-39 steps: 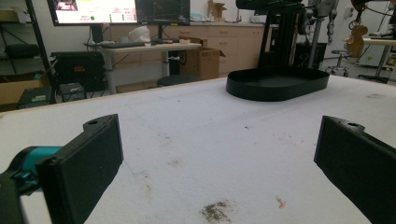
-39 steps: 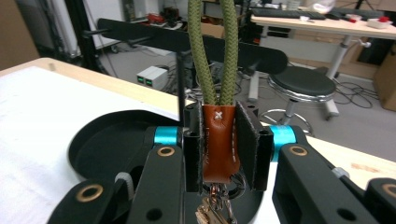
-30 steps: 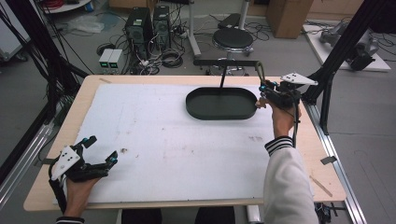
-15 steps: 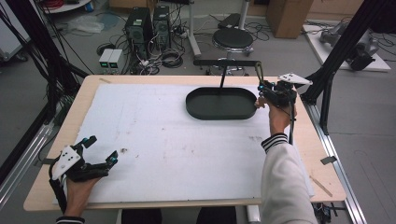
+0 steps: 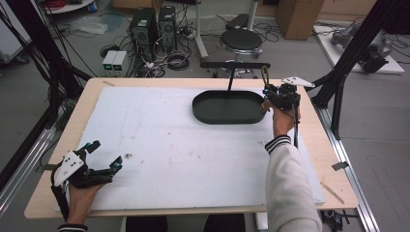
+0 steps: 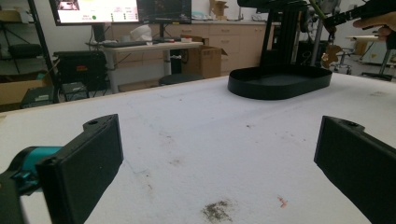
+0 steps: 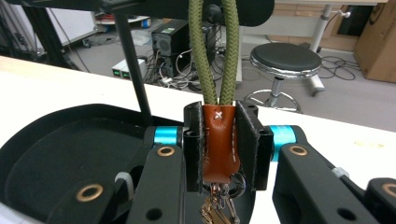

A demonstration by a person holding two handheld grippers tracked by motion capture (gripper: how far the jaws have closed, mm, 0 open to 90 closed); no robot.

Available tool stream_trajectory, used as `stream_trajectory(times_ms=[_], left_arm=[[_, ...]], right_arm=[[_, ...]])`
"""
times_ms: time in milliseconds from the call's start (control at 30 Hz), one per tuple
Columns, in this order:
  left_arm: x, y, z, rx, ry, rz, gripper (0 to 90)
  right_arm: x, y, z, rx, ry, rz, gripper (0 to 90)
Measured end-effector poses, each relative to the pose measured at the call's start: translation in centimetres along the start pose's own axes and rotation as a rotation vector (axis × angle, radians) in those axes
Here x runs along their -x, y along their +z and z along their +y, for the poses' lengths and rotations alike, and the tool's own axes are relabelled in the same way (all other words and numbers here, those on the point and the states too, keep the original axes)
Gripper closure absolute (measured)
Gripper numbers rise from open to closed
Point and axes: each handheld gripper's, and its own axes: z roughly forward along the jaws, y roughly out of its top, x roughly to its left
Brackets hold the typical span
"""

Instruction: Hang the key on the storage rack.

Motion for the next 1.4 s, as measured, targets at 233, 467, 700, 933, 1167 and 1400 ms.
stream_trajectory(times_ms=[233,467,700,933,1167,1400], left_arm=[[0.0,0.0,0.0,-0.001,0.001,-0.001,1.7],[0.0,0.1,0.0,-0.003,0.001,0.0,1.7],[0.0,0.0,0.0,0.0,-0.001,0.002,1.7],[0.0,0.1,0.0,-0.003,0.001,0.0,1.7],[0.0,0.0,0.0,0.002,0.0,0.001,1.7],[0.0,0.0,0.0,0.0,-0.002,-0.002,1.7]], right_arm=[[0.3,0.7,-0.4,-0.007,0.021,-0.018,73.3],[0.4,1.7,-0.1,-0.013,0.029,-0.032,73.3],[0.4,2.6,-0.1,-0.028,0.035,-0.04,73.2],[0.8,3.0,-0.3,0.011,0.019,0.04,43.9],[0.5,3.2,-0.6,-0.004,0.0,0.036,0.3],[-0.3,-0.3,-0.1,0.083,-0.005,0.131,0.3]])
